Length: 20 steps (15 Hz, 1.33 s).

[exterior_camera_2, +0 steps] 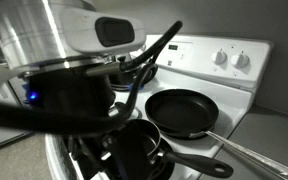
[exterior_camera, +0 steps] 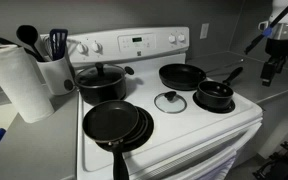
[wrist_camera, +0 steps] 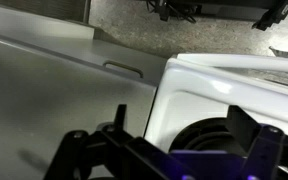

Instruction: Put the glass lid on top of the black pot on the bottom right plate of the stove

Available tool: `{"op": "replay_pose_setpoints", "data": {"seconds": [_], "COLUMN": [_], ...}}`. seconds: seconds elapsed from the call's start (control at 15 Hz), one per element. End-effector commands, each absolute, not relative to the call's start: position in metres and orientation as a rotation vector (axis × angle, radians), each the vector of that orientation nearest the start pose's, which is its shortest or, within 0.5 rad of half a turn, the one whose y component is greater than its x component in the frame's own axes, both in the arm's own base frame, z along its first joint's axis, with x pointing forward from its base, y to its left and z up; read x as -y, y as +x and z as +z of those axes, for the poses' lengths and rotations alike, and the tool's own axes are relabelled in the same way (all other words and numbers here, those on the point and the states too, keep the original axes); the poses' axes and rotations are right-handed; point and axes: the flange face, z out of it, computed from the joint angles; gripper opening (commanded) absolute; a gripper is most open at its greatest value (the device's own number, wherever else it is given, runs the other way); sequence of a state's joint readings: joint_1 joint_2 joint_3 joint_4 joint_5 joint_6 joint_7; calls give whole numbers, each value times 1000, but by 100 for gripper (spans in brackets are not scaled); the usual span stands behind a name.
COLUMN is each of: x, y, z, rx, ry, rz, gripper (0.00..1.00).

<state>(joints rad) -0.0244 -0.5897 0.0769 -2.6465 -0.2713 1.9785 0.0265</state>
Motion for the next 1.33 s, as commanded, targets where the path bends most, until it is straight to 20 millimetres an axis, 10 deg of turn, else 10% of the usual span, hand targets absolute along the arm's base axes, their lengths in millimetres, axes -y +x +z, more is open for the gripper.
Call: {"op": "replay_pose_setpoints", "data": {"seconds": [0.0, 0.6, 1.27], "x": [-1, -45, -141], "y": [352, 359, 398], "z": [424, 417, 386], "rx": [222, 39, -891], "ry": [-3422, -3422, -3205], "rz": [126, 114, 112], "gripper": [100, 100, 100]}}
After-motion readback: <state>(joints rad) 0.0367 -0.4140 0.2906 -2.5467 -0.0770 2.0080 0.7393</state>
